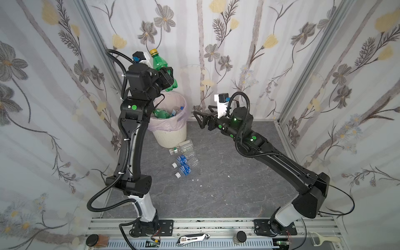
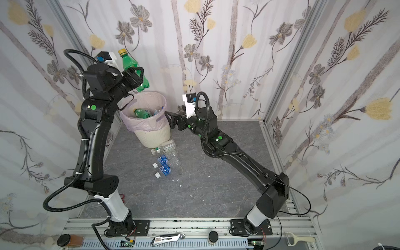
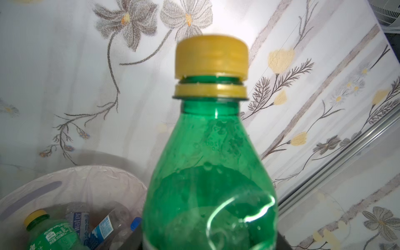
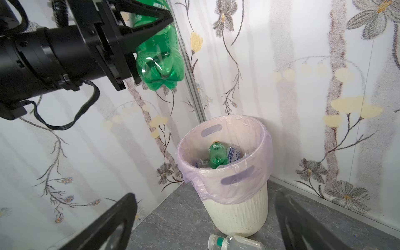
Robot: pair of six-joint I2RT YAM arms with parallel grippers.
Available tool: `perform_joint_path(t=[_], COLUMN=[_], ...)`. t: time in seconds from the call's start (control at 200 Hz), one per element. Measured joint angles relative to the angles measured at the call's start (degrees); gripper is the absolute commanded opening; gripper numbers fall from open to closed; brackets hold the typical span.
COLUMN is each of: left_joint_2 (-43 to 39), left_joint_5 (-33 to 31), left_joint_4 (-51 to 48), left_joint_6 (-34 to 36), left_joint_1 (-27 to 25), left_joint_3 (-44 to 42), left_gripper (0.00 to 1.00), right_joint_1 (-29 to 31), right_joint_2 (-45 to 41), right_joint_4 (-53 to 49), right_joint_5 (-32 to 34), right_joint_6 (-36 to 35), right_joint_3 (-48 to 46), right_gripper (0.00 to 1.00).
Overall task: Throw the plastic bottles in the bin
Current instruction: 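Open the left gripper to drop the green bottle into the bin, then move the left gripper back down toward the blue-labelled water bottles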
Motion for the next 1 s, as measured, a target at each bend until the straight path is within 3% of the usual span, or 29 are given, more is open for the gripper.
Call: perform_joint_path(t=[0.115,0.335,0.545,0.999], left_joint_2=[3.2,15.3,14.1,5.7], left_joint_5=[0.9,7.2,12.5,12.8], left_joint_4=[1.4,-0.1,-0.6,-0.4], left_joint_6=[-1.4,-6.0,-7.6,-6.1], left_joint_1=[2.5,7.4,7.2,6.2], left_joint_3=[0.3,-1.4,-4.7,-12.0], left_gripper=[0.59,1.00,1.00,1.00], right_joint_1=[0.0,0.0,0.0,0.4], right_joint_2=[-0.1,-0.4,-1.0,-0.5], right_joint_4=[-0.2,-1.6,-1.6,-1.0], right_joint_5=[0.0,-0.2,-0.2,-1.5], right_joint_6=[0.0,0.1,0.3,2.4], right_joint_3=[-1.1,-3.9,-5.4,-6.7], right_gripper=[1.00,1.00,1.00,1.00])
